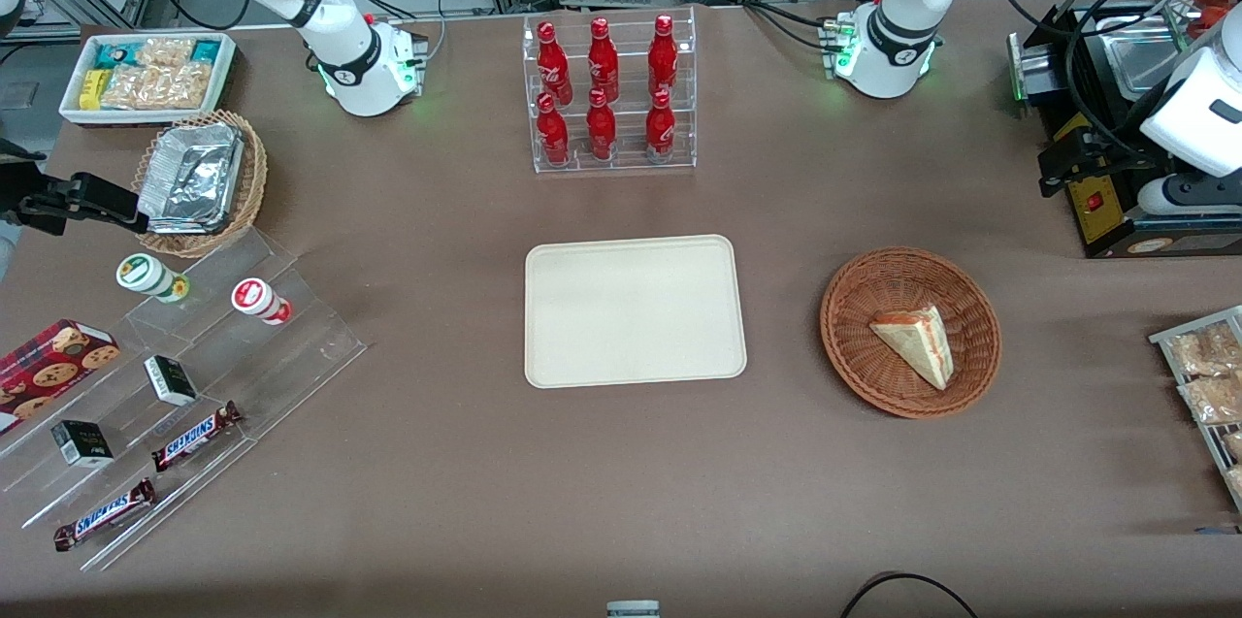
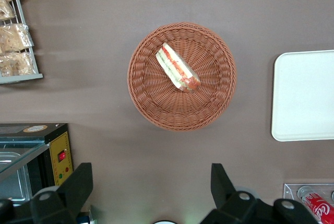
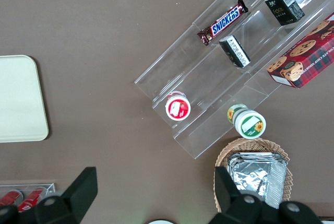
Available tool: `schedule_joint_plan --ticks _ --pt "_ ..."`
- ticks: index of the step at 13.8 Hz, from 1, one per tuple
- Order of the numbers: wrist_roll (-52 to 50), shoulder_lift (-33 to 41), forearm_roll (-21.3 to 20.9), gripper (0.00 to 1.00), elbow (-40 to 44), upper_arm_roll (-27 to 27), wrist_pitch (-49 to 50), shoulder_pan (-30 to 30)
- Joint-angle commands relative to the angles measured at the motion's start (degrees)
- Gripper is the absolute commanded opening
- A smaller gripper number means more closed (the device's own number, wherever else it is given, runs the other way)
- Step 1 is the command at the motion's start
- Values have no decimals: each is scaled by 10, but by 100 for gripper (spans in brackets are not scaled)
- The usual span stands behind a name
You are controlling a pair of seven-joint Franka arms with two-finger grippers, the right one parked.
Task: Place sandwich from basket to tray
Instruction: 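Move the left gripper from rest toward the wicker basket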
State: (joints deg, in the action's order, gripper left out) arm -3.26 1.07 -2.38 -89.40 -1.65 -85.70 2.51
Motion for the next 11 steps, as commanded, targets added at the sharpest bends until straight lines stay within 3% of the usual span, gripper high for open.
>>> schedule_joint_plan --ticks 1,8,11 --pt "11 -6 10 100 19 -6 16 -10" --pt "4 -32 10 100 11 -6 4 -9" --pt "-39 -63 7 100 -41 -6 -81 -3"
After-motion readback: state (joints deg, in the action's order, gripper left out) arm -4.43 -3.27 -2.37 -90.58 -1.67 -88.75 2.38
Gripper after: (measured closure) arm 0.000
